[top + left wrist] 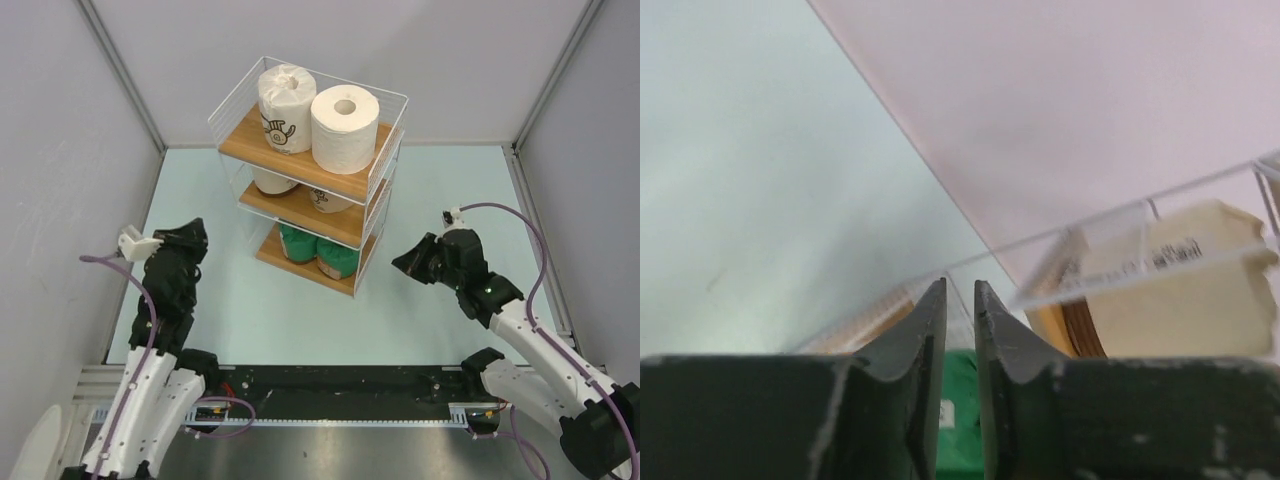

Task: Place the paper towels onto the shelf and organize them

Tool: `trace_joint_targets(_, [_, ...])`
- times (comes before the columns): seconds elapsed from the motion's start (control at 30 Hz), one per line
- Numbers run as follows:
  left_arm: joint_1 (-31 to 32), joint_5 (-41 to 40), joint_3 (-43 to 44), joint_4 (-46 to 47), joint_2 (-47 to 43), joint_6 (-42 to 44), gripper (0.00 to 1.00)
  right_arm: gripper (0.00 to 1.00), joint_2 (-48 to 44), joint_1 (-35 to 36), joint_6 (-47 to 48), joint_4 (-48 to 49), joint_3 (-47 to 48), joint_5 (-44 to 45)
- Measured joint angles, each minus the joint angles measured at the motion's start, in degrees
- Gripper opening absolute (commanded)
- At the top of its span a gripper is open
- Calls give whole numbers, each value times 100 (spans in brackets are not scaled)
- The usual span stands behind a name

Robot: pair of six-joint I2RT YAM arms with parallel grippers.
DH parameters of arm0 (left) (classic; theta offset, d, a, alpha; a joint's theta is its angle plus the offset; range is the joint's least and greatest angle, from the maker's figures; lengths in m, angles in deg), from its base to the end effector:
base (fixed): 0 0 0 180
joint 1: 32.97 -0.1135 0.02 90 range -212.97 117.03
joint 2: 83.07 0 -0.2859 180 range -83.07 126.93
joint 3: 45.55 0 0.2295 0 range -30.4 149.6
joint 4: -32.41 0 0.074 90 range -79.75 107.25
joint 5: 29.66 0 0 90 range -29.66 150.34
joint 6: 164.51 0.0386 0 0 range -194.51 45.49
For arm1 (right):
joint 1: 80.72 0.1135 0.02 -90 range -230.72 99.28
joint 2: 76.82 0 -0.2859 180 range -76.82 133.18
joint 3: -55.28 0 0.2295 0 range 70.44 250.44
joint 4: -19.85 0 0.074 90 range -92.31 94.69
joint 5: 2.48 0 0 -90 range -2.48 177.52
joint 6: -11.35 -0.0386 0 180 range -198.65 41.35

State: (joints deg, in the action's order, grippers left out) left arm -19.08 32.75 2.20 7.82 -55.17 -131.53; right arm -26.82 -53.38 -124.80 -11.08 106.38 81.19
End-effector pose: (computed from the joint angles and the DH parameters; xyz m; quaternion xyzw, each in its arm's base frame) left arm 0.0927 -0.0045 0.3163 -0.4128 0.6051 -0.2386 0.6375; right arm 0.1430 0.0787 0.2810 0.1139 0.8569 0.3377 0.3725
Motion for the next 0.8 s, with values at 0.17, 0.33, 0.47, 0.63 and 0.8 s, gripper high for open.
trace_joint_targets(0.17, [-2002,1458,2,765,739,-205,10,2,-138,-160,59,-70,0,-48])
trace_joint_targets(0.33, [-3477,3473,105,1843,1897,-433,4,2,-142,-264,81,-70,0,-160])
trace_joint_targets(0.47, [-3810,5064,507,2667,3123,-507,0,2,-140,-315,81,-68,0,-289])
trace_joint_targets(0.63, [-3807,6435,1062,3427,3956,-549,0,2,-127,-345,81,-66,0,-411])
trace_joint_targets(0.8, [-3807,7324,1287,4269,4280,-822,0,2,-101,-369,81,-61,-2,-494])
